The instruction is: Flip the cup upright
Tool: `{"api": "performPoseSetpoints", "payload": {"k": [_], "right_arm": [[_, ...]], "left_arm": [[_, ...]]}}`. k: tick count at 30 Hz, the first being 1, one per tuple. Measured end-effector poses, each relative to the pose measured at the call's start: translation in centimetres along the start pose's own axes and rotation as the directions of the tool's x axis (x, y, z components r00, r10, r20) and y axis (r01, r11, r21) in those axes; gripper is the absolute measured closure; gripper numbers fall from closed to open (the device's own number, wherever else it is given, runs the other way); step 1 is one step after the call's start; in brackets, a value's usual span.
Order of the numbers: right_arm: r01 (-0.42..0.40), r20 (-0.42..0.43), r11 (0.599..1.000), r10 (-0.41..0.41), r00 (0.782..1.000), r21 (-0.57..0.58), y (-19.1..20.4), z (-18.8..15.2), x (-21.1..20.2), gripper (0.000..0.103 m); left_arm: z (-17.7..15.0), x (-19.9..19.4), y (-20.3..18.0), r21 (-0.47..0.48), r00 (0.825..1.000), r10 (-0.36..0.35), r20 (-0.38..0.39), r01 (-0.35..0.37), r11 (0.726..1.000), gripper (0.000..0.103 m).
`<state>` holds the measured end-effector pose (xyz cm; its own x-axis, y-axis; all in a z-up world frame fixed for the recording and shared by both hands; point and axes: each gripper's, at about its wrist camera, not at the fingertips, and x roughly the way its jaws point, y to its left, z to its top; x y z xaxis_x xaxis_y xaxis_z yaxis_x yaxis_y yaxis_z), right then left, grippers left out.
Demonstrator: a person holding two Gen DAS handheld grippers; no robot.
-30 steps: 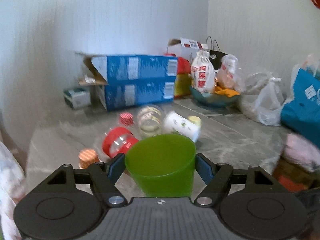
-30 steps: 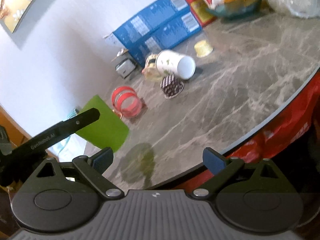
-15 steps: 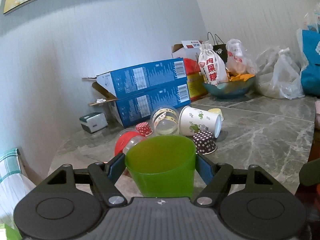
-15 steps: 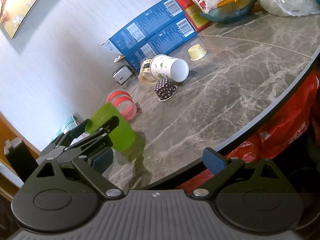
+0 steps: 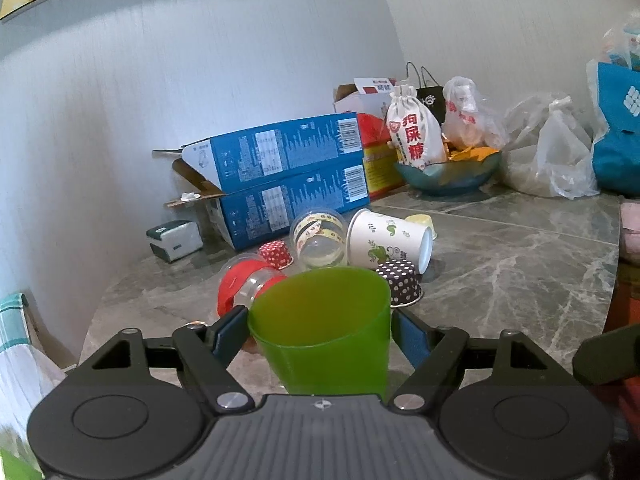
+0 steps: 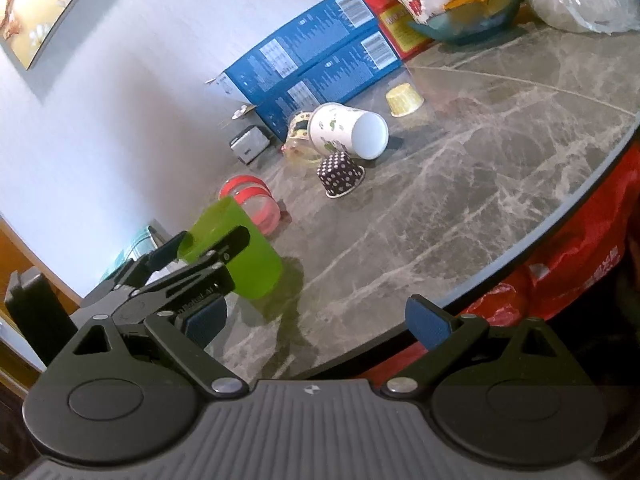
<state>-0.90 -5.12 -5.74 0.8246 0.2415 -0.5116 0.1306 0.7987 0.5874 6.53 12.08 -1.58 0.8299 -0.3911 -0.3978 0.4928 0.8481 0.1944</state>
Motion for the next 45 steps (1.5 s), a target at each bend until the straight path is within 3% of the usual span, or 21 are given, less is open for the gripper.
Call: {"api": "performPoseSetpoints", "payload": {"k": [4, 7, 10, 14, 17, 22, 25, 28, 31, 35, 39, 45], "right_arm": [[-0.003, 0.007, 1.0, 0.003, 1.0, -0.009, 0.3, 0.0, -0.1, 0.006], [-0.006, 0.014, 1.0, 0.007, 1.0, -0.019, 0.4, -0.1, -0.2, 0.006], [-0.001, 0.041, 0.999, 0.003, 0.999, -0.038, 0.7, 0.0, -0.5, 0.006], [0.0, 0.075, 0.998, 0.005, 0.997, -0.068, 1.4, 0.1, -0.8, 0.006], [0.031, 0.126, 0.988, -0.012, 0.992, -0.149, 3.1, 0.0, -1.5, 0.004], [0.124, 0.223, 0.936, -0.051, 0.974, -0.329, 7.0, 0.5, -3.1, 0.001], [0.165, 0.336, 0.881, -0.008, 0.942, -0.444, 9.1, 0.5, -4.6, 0.001], [0.216, 0.372, 0.851, -0.026, 0.928, -0.479, 10.5, 0.4, -5.7, 0.001], [0.203, 0.339, 0.865, -0.041, 0.94, -0.459, 11.2, 0.7, -6.6, 0.001], [0.136, 0.223, 0.917, -0.053, 0.973, -0.375, 10.7, 2.0, -6.6, 0.001], [0.182, 0.183, 0.897, -0.116, 0.976, -0.402, 11.1, 2.1, -6.0, 0.001], [0.179, 0.12, 0.889, -0.142, 0.983, -0.421, 11.1, 2.2, -4.8, 0.001]], "left_arm": [[0.0, -0.1, 0.1, -0.012, 1.0, -0.024, 0.0, 0.024, 1.0, 0.014], [-0.1, -0.2, 0.7, -0.045, 0.999, -0.046, 0.001, 0.046, 0.998, 0.006], [-0.1, -0.4, 1.3, -0.072, 0.997, -0.082, 0.005, 0.082, 0.994, 0.005], [-0.3, -1.3, 2.3, -0.104, 0.997, -0.071, 0.008, 0.071, 0.992, 0.005], [-0.5, -3.3, 4.1, -0.159, 0.997, -0.079, 0.015, 0.081, 0.984, 0.005], [1.9, -7.8, 8.2, -0.293, 0.984, -0.176, 0.007, 0.17, 0.941, 0.003], [3.6, -9.9, 9.1, -0.264, 0.987, -0.158, -0.006, 0.151, 0.953, 0.0], [4.2, -10.8, 9.5, -0.248, 0.984, -0.175, -0.026, 0.163, 0.955, 0.0], [4.3, -11.0, 9.7, -0.277, 0.975, -0.219, -0.04, 0.2, 0.94, 0.0], [4.4, -10.7, 9.3, -0.258, 0.97, -0.226, -0.093, 0.196, 0.946, 0.0], [4.7, -10.4, 8.9, -0.233, 0.969, -0.218, -0.116, 0.187, 0.954, 0.0], [5.1, -9.5, 8.8, -0.236, 0.965, -0.215, -0.15, 0.176, 0.956, 0.0]]}}
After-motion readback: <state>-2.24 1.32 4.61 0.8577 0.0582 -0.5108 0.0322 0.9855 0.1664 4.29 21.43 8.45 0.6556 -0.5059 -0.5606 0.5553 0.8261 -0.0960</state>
